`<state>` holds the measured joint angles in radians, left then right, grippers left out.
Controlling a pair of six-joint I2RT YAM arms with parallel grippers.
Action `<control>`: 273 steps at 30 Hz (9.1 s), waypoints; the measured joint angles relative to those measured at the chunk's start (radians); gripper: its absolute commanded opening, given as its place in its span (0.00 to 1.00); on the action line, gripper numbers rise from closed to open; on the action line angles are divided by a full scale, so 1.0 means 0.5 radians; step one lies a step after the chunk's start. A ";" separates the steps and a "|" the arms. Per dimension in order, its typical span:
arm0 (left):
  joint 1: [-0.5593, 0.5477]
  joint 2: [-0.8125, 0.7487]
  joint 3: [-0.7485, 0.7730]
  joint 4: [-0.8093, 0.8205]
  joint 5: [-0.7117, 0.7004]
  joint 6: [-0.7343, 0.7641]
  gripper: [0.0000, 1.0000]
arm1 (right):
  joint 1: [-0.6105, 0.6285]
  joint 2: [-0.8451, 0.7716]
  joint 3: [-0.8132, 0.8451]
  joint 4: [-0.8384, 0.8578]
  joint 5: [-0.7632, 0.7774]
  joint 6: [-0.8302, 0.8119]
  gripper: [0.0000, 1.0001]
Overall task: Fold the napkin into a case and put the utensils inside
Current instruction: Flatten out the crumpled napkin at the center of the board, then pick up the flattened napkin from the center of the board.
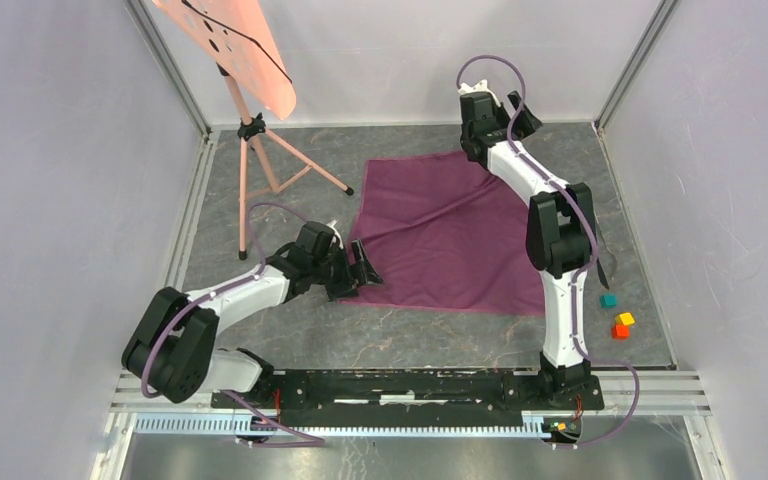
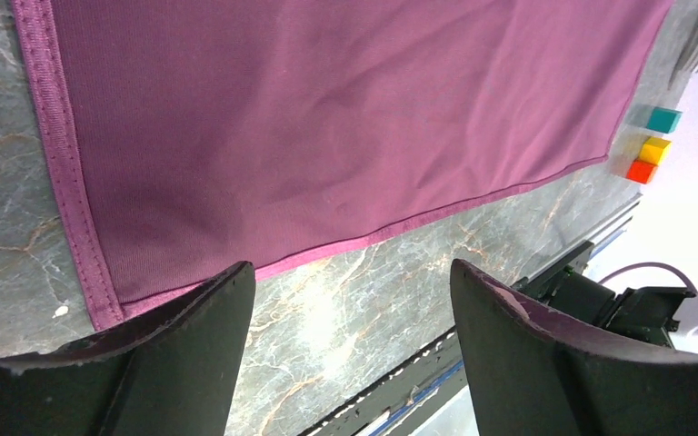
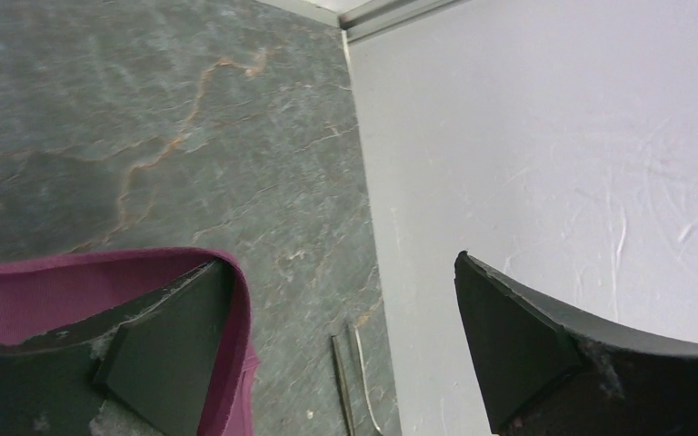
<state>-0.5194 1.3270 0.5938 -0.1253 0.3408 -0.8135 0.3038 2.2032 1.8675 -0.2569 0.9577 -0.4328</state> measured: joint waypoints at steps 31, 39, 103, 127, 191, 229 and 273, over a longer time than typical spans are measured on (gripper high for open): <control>-0.035 0.038 0.047 0.030 0.016 0.001 0.88 | -0.188 -0.366 -0.462 0.420 -2.007 1.292 0.90; -0.096 0.267 0.082 0.111 0.021 0.001 0.86 | 0.153 -0.062 -0.417 0.565 -2.269 1.621 0.72; -0.378 0.494 0.326 0.126 -0.105 0.127 0.86 | -0.652 -0.407 -1.148 0.500 -2.232 1.447 0.98; -0.380 0.546 0.308 0.275 -0.162 0.142 0.87 | -0.866 -0.108 -1.082 1.138 -2.171 1.784 0.98; -0.330 -0.761 0.078 -0.609 -0.642 0.148 1.00 | -0.742 -1.981 -2.525 -0.939 -1.492 2.347 0.44; -0.252 -0.467 0.146 -0.863 -0.723 0.027 0.94 | -0.743 -2.210 -2.814 -0.394 -1.511 2.248 0.00; -0.288 0.765 0.836 -1.398 -0.931 -1.176 0.16 | -0.742 -2.627 -2.987 -0.239 -1.680 1.970 0.00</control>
<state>-0.6632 1.7096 1.0119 -0.8246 -0.1246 -1.4017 -0.0673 0.8898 0.3740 -0.3763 0.1177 0.5522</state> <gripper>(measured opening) 0.425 0.011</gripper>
